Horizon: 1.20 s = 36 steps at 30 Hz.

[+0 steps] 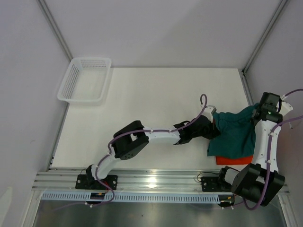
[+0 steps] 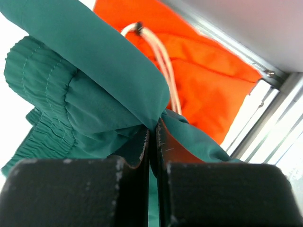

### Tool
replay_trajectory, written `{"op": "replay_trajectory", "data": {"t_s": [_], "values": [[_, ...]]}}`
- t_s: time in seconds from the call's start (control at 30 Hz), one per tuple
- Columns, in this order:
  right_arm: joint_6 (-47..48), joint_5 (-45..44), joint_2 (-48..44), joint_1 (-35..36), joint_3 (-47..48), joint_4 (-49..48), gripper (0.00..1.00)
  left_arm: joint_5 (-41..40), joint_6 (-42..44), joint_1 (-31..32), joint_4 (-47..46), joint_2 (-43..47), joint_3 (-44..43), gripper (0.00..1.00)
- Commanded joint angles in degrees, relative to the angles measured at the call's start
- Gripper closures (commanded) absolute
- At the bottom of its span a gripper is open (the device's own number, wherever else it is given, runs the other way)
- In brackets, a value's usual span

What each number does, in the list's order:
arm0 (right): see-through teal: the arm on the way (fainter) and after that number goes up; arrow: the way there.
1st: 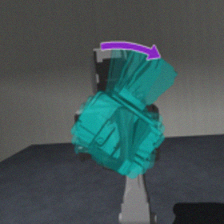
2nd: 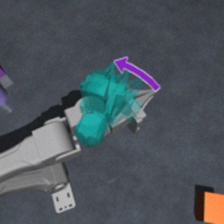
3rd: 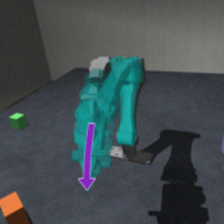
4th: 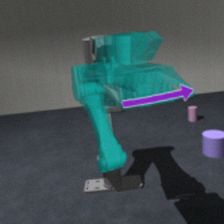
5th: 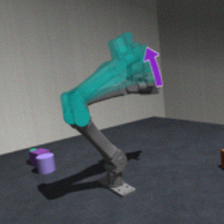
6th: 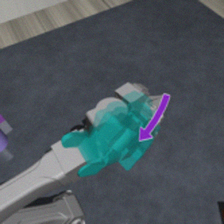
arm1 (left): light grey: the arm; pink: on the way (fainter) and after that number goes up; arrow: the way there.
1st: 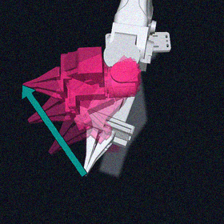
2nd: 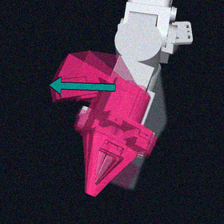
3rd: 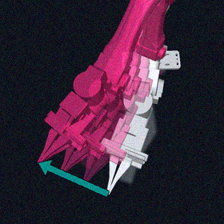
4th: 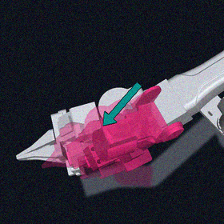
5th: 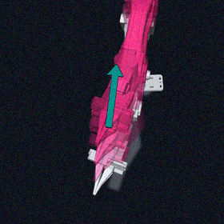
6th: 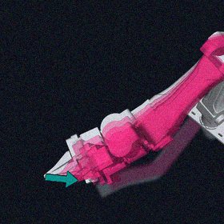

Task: Fold and stack the shorts
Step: Neatly place the folded shorts to the corner

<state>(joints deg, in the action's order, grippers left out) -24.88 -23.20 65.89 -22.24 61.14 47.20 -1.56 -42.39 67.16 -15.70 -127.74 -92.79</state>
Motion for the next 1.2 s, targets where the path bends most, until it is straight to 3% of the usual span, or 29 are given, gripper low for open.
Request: {"op": "replay_trajectory", "data": {"t_s": [0.0,0.2,0.7,0.9,1.0,1.03,1.07,1.17], "values": [[0.1,-3.0,-2.7,-2.7,0.6,-6.2,1.00,0.3,-0.6,1.8,-7.1,-3.4,-5.3,1.00],[0.7,-4.8,-1.5,-5.3,-0.4,-7.9,1.00,-0.6,1.0,5.6,-7.4,-6.6,-11.7,1.00],[1.2,4.7,5.7,-9.6,-2.3,-14.3,1.00,-4.8,0.7,6.1,-9.4,-4.4,-8.4,1.00],[0.3,7.5,5.9,-12.5,-3.0,-15.8,1.00,-4.5,0.8,5.7,-9.0,-4.9,-8.8,0.94],[0.4,9.8,8.0,-14.0,-1.9,-14.7,0.93,-2.7,0.9,5.6,-8.0,-4.7,-8.7,0.57],[0.5,10.3,8.6,-14.2,-1.5,-14.2,0.84,-2.2,1.0,5.6,-6.4,-4.7,-8.9,0.32],[-0.1,10.0,9.6,-14.5,-0.4,-13.0,0.55,-2.6,0.5,5.6,-3.9,-4.4,-9.1,0.14],[0.7,10.7,9.8,-14.6,1.3,-12.5,0.45,-2.7,-0.2,5.7,-3.8,-2.5,-7.2,0.05]]}}
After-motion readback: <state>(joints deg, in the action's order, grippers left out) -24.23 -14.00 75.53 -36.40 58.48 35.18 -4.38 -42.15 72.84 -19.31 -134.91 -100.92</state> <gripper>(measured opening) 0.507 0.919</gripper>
